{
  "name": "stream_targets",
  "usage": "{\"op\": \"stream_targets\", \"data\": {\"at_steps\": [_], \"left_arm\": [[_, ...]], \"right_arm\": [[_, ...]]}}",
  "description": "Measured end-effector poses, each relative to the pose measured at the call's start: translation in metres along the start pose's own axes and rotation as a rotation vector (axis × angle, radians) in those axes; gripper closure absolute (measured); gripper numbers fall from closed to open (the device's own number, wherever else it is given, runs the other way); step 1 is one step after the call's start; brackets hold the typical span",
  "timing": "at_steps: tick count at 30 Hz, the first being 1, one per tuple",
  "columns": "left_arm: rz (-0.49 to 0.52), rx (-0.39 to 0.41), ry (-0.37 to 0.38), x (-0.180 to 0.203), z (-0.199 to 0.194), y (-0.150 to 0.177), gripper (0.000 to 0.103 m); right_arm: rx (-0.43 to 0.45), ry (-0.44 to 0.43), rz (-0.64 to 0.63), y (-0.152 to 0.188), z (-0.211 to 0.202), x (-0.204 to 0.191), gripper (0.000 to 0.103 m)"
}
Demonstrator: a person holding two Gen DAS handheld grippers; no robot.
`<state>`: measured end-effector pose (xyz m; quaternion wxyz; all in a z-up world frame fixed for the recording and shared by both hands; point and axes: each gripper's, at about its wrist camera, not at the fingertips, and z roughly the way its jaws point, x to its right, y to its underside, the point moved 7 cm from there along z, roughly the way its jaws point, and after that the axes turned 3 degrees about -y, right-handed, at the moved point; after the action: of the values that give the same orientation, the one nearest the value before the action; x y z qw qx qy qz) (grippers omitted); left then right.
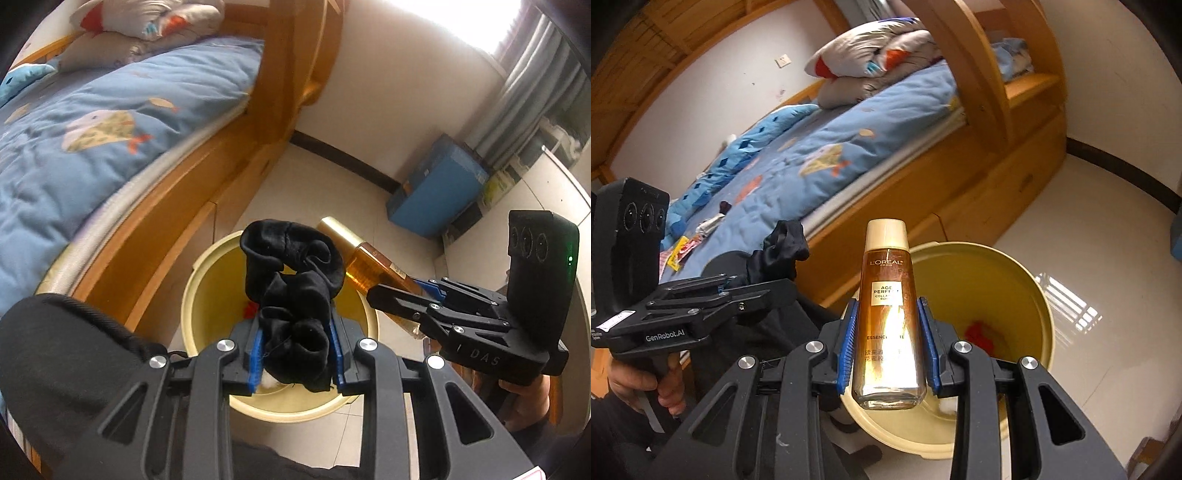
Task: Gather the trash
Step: 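Carry cloth and bottle over the yellow bucket and open both tools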
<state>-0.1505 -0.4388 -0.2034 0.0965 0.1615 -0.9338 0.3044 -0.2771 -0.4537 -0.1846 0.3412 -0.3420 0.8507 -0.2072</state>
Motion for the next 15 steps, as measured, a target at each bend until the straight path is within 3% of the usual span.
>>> {"op": "stream_targets", "data": {"at_steps": [1,2,3,4,15], "left_arm": [[0.004,0.000,-0.010,0.001,0.002,-0.001,0.060],[0.005,0.002,-0.022,0.000,0.004,-0.002,0.037],[0.006,0.008,-0.031,-0.001,0.005,-0.003,0.027],[0.015,0.025,-0.056,-0.002,0.004,-0.004,0.020],[0.037,-0.016,-0.089,-0.010,0.014,0.003,0.015]], "right_arm": [[0.004,0.013,0.003,-0.001,-0.001,0.003,0.071],[0.025,0.031,0.012,-0.002,-0.005,0.007,0.057],[0.037,0.033,0.017,-0.004,-0.008,0.010,0.042],[0.060,0.040,0.025,-0.007,-0.013,0.013,0.041],[0.025,0.060,-0.014,-0.008,-0.008,0.008,0.046]]}}
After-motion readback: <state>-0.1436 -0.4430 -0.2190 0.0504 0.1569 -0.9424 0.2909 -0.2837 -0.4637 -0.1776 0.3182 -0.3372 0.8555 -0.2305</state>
